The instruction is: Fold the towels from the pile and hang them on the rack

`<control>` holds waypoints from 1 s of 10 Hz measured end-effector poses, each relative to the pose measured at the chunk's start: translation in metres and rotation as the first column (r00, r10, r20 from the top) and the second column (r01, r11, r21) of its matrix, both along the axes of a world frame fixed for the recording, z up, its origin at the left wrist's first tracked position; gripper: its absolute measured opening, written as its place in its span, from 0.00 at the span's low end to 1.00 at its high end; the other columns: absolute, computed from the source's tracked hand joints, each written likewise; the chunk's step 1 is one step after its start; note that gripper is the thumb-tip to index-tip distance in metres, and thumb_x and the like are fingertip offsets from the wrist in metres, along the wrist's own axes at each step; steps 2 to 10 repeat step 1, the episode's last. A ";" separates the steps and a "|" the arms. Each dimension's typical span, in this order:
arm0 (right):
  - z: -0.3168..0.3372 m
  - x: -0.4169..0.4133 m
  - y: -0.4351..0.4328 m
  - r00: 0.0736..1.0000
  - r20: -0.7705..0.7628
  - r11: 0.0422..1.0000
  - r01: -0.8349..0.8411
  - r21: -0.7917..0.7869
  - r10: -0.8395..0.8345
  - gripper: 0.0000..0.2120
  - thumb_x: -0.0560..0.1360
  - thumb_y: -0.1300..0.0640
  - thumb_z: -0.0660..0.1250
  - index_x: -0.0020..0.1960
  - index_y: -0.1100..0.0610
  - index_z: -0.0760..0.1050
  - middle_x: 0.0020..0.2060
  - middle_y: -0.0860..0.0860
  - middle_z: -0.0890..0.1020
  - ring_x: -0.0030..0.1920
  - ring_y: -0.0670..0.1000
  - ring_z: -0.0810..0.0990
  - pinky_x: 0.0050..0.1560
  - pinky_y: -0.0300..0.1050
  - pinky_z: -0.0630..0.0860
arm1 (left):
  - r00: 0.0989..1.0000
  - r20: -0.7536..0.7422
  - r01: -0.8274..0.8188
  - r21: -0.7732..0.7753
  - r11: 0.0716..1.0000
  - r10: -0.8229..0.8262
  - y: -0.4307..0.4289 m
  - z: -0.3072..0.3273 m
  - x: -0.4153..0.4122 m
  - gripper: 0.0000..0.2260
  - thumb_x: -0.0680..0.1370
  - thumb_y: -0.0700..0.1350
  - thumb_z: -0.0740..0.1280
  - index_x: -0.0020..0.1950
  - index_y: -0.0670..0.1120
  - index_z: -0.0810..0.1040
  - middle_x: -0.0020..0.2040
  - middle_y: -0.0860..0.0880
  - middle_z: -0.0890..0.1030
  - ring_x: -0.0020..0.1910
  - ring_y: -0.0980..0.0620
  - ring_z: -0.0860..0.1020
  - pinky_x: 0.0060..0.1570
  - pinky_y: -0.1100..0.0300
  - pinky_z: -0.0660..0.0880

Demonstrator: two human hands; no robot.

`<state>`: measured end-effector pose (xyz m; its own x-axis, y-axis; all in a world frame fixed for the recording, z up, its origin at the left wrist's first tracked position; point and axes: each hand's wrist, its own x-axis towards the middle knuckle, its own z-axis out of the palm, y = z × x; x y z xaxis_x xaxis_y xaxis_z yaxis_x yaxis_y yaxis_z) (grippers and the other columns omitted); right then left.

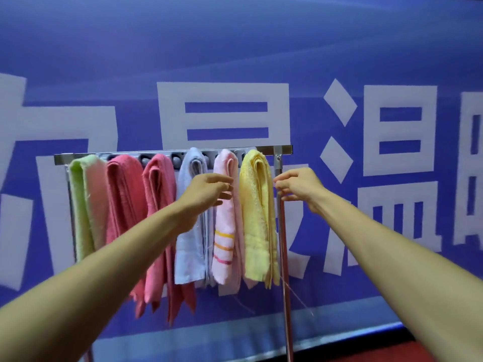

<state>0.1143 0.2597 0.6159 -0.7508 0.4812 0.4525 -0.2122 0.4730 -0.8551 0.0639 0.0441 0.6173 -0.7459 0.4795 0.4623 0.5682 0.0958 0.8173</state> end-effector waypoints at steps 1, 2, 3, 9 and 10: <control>0.001 0.032 -0.020 0.996 0.033 0.996 -0.082 0.032 0.081 0.06 0.75 0.64 0.67 0.52 0.62 0.79 0.46 0.59 0.83 0.41 0.52 0.83 0.39 0.40 0.81 | 0.998 -0.053 -0.025 -0.080 0.996 0.021 -0.029 -0.001 0.019 0.11 0.79 0.37 0.61 0.56 0.46 0.79 0.51 0.45 0.83 0.48 0.49 0.81 0.56 0.56 0.74; 0.001 0.032 -0.020 0.996 0.033 0.996 -0.082 0.032 0.081 0.06 0.75 0.64 0.67 0.52 0.62 0.79 0.46 0.59 0.83 0.41 0.52 0.83 0.39 0.40 0.81 | 0.998 -0.053 -0.025 -0.080 0.996 0.021 -0.029 -0.001 0.019 0.11 0.79 0.37 0.61 0.56 0.46 0.79 0.51 0.45 0.83 0.48 0.49 0.81 0.56 0.56 0.74; 0.001 0.032 -0.020 0.996 0.033 0.996 -0.082 0.032 0.081 0.06 0.75 0.64 0.67 0.52 0.62 0.79 0.46 0.59 0.83 0.41 0.52 0.83 0.39 0.40 0.81 | 0.998 -0.053 -0.025 -0.080 0.996 0.021 -0.029 -0.001 0.019 0.11 0.79 0.37 0.61 0.56 0.46 0.79 0.51 0.45 0.83 0.48 0.49 0.81 0.56 0.56 0.74; 0.001 0.032 -0.020 0.996 0.033 0.996 -0.082 0.032 0.081 0.06 0.75 0.64 0.67 0.52 0.62 0.79 0.46 0.59 0.83 0.41 0.52 0.83 0.39 0.40 0.81 | 0.998 -0.053 -0.025 -0.080 0.996 0.021 -0.029 -0.001 0.019 0.11 0.79 0.37 0.61 0.56 0.46 0.79 0.51 0.45 0.83 0.48 0.49 0.81 0.56 0.56 0.74; 0.001 0.032 -0.020 0.996 0.033 0.996 -0.082 0.032 0.081 0.06 0.75 0.64 0.67 0.52 0.62 0.79 0.46 0.59 0.83 0.41 0.52 0.83 0.39 0.40 0.81 | 0.998 -0.053 -0.025 -0.080 0.996 0.021 -0.029 -0.001 0.019 0.11 0.79 0.37 0.61 0.56 0.46 0.79 0.51 0.45 0.83 0.48 0.49 0.81 0.56 0.56 0.74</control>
